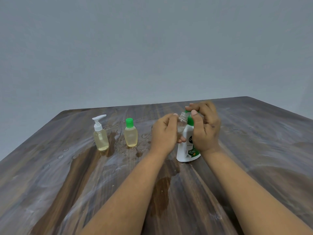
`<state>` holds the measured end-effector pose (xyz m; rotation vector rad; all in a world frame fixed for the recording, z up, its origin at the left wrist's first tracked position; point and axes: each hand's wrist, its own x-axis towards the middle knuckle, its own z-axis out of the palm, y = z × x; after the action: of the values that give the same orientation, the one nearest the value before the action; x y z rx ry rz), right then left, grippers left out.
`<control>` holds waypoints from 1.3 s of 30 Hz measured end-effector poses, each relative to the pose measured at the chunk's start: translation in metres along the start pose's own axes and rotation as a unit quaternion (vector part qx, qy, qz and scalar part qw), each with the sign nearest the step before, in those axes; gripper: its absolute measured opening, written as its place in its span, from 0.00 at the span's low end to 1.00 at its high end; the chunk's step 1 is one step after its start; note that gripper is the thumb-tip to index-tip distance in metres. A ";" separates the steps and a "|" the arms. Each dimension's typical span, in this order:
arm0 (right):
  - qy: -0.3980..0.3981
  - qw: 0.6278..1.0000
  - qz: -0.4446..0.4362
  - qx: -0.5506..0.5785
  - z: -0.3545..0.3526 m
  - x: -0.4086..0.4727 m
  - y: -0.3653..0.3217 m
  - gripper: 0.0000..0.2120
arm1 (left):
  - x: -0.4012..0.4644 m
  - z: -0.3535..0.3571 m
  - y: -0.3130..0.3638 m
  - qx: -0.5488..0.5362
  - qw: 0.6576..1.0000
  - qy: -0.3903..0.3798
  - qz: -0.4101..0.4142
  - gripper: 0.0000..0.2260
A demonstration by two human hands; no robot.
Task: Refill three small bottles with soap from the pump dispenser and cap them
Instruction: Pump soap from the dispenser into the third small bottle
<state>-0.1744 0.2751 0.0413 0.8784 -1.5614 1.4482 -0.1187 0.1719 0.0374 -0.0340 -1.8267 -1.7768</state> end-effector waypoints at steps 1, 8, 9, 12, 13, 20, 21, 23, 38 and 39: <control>0.002 1.000 0.006 -0.001 0.001 0.000 0.000 0.15 | 0.000 0.000 0.000 -0.001 1.000 0.000 0.000 0.16; 0.000 1.000 -0.018 -0.007 0.000 -0.001 0.001 0.16 | 0.000 0.000 0.002 -0.008 1.000 -0.004 0.004 0.15; -0.002 1.000 -0.023 -0.006 -0.001 -0.001 0.001 0.16 | 0.000 0.000 0.001 -0.007 1.000 -0.004 0.004 0.15; -0.002 1.000 -0.018 0.006 -0.001 -0.002 0.002 0.16 | 0.001 0.000 0.000 -0.005 1.000 -0.001 0.004 0.16; -0.001 1.000 -0.009 0.007 0.000 -0.001 0.002 0.15 | 0.001 0.000 0.000 -0.005 1.000 -0.001 0.003 0.16; 0.004 1.000 0.003 -0.015 0.000 -0.001 0.002 0.16 | 0.000 0.000 0.001 0.000 1.000 -0.004 -0.001 0.16; 0.002 1.000 -0.006 -0.015 -0.001 -0.001 0.001 0.16 | 0.000 0.000 0.002 0.003 1.000 -0.002 -0.002 0.15; 0.007 1.000 -0.009 -0.003 -0.002 -0.001 0.000 0.16 | 0.000 0.000 0.003 0.007 1.000 0.001 -0.002 0.15; 0.009 1.000 0.011 0.006 -0.001 -0.001 0.000 0.16 | 0.000 0.000 0.001 0.014 1.000 0.003 0.002 0.16; 0.010 1.000 0.015 0.011 -0.001 0.000 0.000 0.16 | 0.000 0.000 0.001 0.015 1.000 0.005 0.001 0.16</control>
<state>-0.1739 0.2756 0.0410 0.8552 -1.5530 1.4927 -0.1182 0.1720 0.0381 -0.0160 -1.8440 -1.7448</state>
